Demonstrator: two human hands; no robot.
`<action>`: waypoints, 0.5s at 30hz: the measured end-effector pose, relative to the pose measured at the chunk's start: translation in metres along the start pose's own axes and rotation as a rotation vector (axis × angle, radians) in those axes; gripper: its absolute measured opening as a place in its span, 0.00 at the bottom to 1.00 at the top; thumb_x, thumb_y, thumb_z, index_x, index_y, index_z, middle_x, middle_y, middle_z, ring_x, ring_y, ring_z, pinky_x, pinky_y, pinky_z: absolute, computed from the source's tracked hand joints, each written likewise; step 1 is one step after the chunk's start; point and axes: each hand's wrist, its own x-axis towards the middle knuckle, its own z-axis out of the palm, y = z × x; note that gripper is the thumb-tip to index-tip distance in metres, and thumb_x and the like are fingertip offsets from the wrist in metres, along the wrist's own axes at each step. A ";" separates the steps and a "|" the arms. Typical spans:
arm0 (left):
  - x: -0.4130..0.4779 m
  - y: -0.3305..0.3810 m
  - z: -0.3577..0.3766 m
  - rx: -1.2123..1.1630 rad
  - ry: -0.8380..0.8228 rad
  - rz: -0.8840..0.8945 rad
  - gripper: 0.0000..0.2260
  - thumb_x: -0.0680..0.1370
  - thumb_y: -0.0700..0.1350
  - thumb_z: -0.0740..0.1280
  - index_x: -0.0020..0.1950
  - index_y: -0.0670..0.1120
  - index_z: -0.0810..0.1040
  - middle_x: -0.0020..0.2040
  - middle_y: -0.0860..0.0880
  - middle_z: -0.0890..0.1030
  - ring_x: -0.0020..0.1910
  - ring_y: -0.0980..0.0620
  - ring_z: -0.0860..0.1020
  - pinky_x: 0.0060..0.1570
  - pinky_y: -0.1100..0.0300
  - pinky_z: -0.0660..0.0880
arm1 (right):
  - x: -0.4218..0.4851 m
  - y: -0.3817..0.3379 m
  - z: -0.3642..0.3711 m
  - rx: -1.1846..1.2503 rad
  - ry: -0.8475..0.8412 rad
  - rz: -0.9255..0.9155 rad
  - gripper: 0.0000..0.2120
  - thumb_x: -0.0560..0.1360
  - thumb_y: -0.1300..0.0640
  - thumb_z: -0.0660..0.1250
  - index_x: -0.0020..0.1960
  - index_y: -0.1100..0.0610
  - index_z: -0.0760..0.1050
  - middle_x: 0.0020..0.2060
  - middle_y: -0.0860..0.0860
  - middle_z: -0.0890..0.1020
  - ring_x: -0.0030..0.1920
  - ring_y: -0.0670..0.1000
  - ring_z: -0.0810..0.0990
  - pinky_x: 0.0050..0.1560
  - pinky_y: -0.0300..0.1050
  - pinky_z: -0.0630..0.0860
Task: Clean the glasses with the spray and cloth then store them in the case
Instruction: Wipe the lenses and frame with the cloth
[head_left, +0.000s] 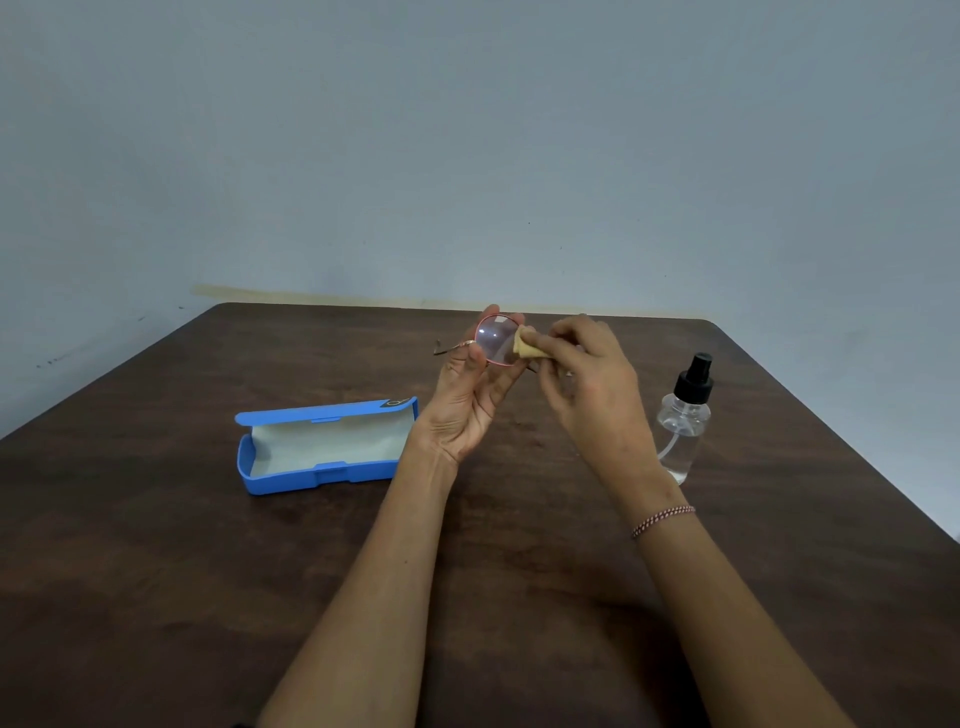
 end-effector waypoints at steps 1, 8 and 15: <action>0.000 0.000 0.001 0.016 0.002 -0.009 0.23 0.63 0.49 0.79 0.56 0.48 0.83 0.57 0.46 0.82 0.56 0.49 0.80 0.50 0.61 0.79 | 0.000 0.000 0.000 -0.013 0.006 0.015 0.14 0.71 0.70 0.69 0.55 0.62 0.80 0.46 0.56 0.78 0.47 0.54 0.76 0.46 0.39 0.73; 0.001 -0.001 -0.003 0.039 -0.008 -0.006 0.20 0.67 0.48 0.77 0.58 0.48 0.81 0.58 0.45 0.82 0.59 0.46 0.79 0.51 0.59 0.79 | 0.001 -0.001 -0.001 0.030 0.002 0.051 0.10 0.69 0.67 0.71 0.51 0.64 0.81 0.42 0.55 0.78 0.44 0.52 0.77 0.44 0.39 0.74; 0.000 -0.001 -0.005 0.048 -0.014 -0.064 0.19 0.67 0.50 0.77 0.57 0.49 0.82 0.56 0.48 0.82 0.54 0.52 0.81 0.48 0.63 0.79 | -0.001 -0.015 0.005 0.110 -0.033 -0.071 0.14 0.68 0.71 0.70 0.52 0.63 0.81 0.46 0.57 0.79 0.48 0.58 0.78 0.49 0.48 0.77</action>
